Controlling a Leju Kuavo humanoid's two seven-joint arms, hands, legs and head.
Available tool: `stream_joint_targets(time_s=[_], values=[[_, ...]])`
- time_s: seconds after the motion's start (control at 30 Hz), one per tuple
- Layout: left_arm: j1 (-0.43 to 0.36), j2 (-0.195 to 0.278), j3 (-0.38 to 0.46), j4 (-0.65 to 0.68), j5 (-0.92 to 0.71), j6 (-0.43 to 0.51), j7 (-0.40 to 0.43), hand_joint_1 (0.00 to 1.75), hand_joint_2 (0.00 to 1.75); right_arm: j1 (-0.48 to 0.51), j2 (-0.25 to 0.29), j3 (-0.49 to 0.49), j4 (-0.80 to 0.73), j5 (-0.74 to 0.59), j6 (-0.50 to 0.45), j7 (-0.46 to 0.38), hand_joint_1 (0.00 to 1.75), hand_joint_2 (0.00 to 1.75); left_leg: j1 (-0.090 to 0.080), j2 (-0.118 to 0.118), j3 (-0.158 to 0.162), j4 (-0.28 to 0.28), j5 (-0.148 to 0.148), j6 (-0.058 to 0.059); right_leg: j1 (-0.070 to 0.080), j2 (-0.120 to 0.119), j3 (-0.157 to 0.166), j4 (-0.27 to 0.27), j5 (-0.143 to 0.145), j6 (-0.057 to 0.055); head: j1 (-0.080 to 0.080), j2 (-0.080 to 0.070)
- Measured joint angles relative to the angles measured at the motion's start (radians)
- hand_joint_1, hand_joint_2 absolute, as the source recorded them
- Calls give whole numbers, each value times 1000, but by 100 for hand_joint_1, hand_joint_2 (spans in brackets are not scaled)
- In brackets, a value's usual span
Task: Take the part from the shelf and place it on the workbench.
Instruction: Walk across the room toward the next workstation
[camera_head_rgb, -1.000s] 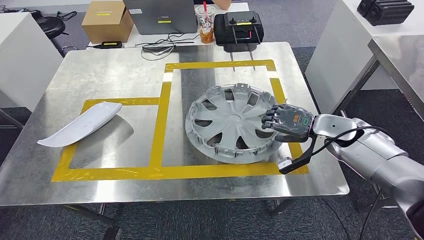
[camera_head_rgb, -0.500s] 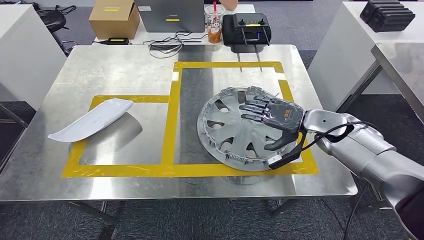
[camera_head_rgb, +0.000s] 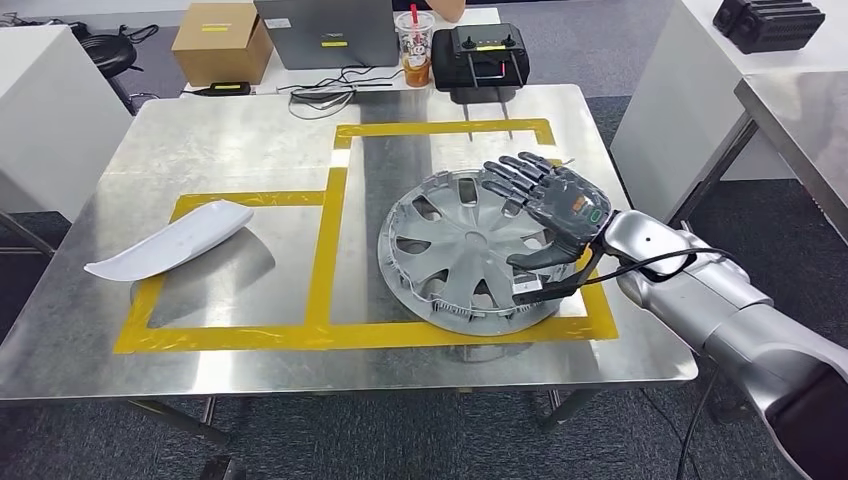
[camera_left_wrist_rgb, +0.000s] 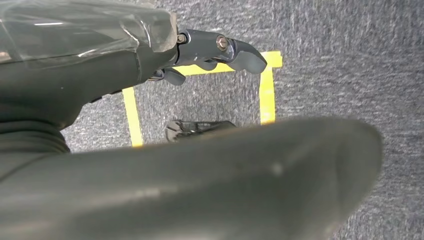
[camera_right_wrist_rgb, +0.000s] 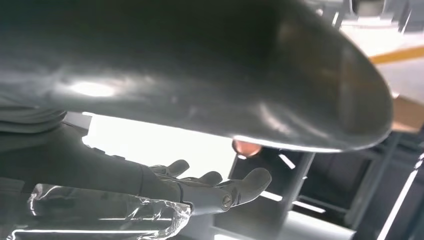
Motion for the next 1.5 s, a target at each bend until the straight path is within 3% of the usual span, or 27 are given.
stream_joint_targets(time_s=[0.03, 0.07, 0.17, 0.23, 0.33, 0.4, 0.47, 0.5, 0.53, 0.57, 0.63, 0.7, 0.73, 0.8, 0.83, 0.9, 0.97, 1.0, 1.03, 1.07, 1.1, 1.2, 1.27, 1.33, 1.4, 1.47, 1.5], values=[[0, -1, 0, 0, 0, 1, 0, 0, 0, 11, 1, -14, 4, -4, -11, 1, 0, 0, 1, 0, 10, -3, 6, 0, 0, 0, -3, 0, 3, 0, 0, 0], [0, -1, 0, 0, 0, 2, 0, 0, 0, 22, 2, -28, 7, -4, -18, 1, 0, 0, 2, 0, 39, -45, 27, 2, 0, 0, -5, 0, 6, 1, 0, 0], [-2, 1, 0, -1, 0, 5, 1, 0, 0, 55, 5, -82, 10, 16, -27, 2, 0, 0, -3, -2, 154, -236, 90, 14, 3, 1, -9, 0, 15, 11, 0, 0], [-4, 3, 0, -1, 0, 7, 3, 0, 0, 83, 7, -125, 8, 40, -30, 7, 0, 0, -10, -4, 172, -276, 95, 22, 3, 1, -13, -2, 23, 24, 1, 0], [-5, 6, 0, -2, 0, 9, 4, 0, 0, 141, 11, -189, -3, 89, -33, 11, 0, 0, -10, -3, 164, -292, 122, 46, 1, 0, -23, 0, 23, 39, 2, 0], [-7, 7, 0, -5, 1, 11, 5, 0, 0, 178, 17, -236, -9, 114, -34, 10, 0, 0, -8, -1, 151, -307, 146, 61, 2, 0, -54, 69, -35, 30, 4, 0], [-8, 7, 0, -7, 2, 16, 6, 0, 0, 209, 26, -283, -11, 130, -34, 4, 0, 0, -12, -1, 127, -309, 164, 67, 2, 1, -95, 199, -112, 22, 6, 0], [-7, 7, 0, -7, 3, 18, 6, 0, 0, 223, 32, -303, -11, 136, -34, -2, 0, 0, -14, -1, 116, -309, 172, 68, 2, 1, -105, 249, -132, 24, 6, 0], [-7, 7, 0, -8, 4, 19, 6, 0, 0, 236, 39, -323, -11, 138, -34, -9, 0, 0, -16, -1, 104, -308, 181, 68, 2, 1, -99, 270, -136, 30, 6, 0], [-6, 7, 0, -9, 5, 19, 6, 0, 0, 248, 45, -342, -11, 139, -34, -17, 0, 0, -16, 0, 94, -307, 189, 66, 2, 1, -73, 249, -124, 38, 6, 0], [-5, 7, 0, -12, 8, 20, 7, 0, 0, 261, 57, -378, -14, 134, -34, -28, 0, 0, -17, -1, 74, -302, 202, 61, 3, 0, 24, 115, -94, 48, 7, 0], [-4, 8, 0, -16, 12, 23, 7, 0, 0, 269, 67, -413, -23, 127, -35, -36, 0, 0, -20, -1, 60, -294, 213, 51, 7, 2, 95, 6, -86, 39, 6, 0], [-3, 8, 0, -17, 15, 26, 8, 0, 0, 276, 72, -430, -28, 124, -35, -40, 0, 0, -20, -1, 56, -291, 219, 45, 11, 2, 106, -15, -88, 32, 6, 0], [0, 9, 0, -18, 19, 34, 8, 0, 0, 301, 85, -467, -42, 114, -35, -48, 0, 0, -17, -2, 53, -290, 229, 33, 11, 2, 99, -16, -77, 16, 6, 0], [2, 9, -1, -19, 20, 38, 8, 0, 0, 314, 94, -486, -49, 108, -35, -53, 0, 0, -14, -2, 48, -284, 220, 27, 10, 1, 94, -17, -70, 7, 6, 0], [6, 9, -1, -22, 20, 44, 9, 0, 0, 342, 117, -529, -64, 94, -35, -65, 0, 0, -8, -2, 25, -221, 154, 13, 5, -1, 79, -19, -53, -9, 6, 0], [8, 9, -1, -26, 20, 48, 9, 0, 0, 376, 141, -578, -79, 85, -35, -76, 0, 0, -2, -1, -9, -94, 62, 1, 7, -1, 61, -18, -36, -14, 4, 0], [9, 9, -1, -27, 21, 50, 10, 0, 0, 396, 153, -604, -87, 83, -35, -82, 0, 0, 0, -1, -18, -39, 38, -2, 8, -1, 51, -18, -29, -13, 4, 0], [10, 9, -1, -27, 21, 50, 11, 0, 0, 417, 165, -631, -96, 82, -35, -89, 0, 0, 1, 0, -15, -9, 33, -4, 8, -1, 41, -17, -21, -12, 4, 0], [12, 9, -1, -28, 21, 51, 11, 0, 0, 437, 175, -655, -104, 80, -35, -96, 0, 0, 2, 0, 4, -12, 46, -4, 9, -1, 31, -17, -13, -11, 4, 0], [13, 9, -1, -29, 22, 52, 12, 0, 0, 455, 186, -681, -112, 77, -35, -103, 0, 0, 2, 0, 44, -56, 70, 0, 10, 0, 22, -16, -6, -9, 4, 0], [13, 12, -1, -32, 27, 55, 12, 0, 0, 494, 217, -753, -137, 61, -35, -122, 0, 0, -6, -3, 186, -256, 91, 20, 11, 0, 4, -16, 15, 3, 4, 0], [15, 14, -1, -33, 32, 58, 12, 0, 0, 514, 234, -791, -147, 47, -35, -133, 0, 0, -13, -4, 209, -299, 83, 30, 9, -2, 1, -19, 27, 16, 4, 0], [18, 15, -1, -33, 37, 61, 12, 0, 0, 537, 250, -824, -153, 28, -35, -142, 0, 0, -16, -2, 202, -312, 103, 43, 8, -2, -4, -22, 34, 27, 3, 0], [18, 15, -1, -33, 40, 61, 9, 0, 0, 558, 263, -854, -157, 2, -35, -148, 0, 0, -12, 1, 189, -332, 132, 58, 10, -1, -29, 22, -9, 24, 7, 0], [20, 15, -1, -33, 42, 62, 3, 0, 0, 576, 275, -884, -157, -23, -35, -150, 0, 0, -11, 2, 168, -337, 156, 66, 9, 0, -70, 137, -92, 12, 10, 0], [21, 15, -1, -33, 42, 62, 1, 0, 0, 588, 281, -899, -158, -33, -35, -149, 0, 0, -11, 2, 154, -337, 166, 66, 9, 0, -85, 200, -121, 12, 10, 0]])
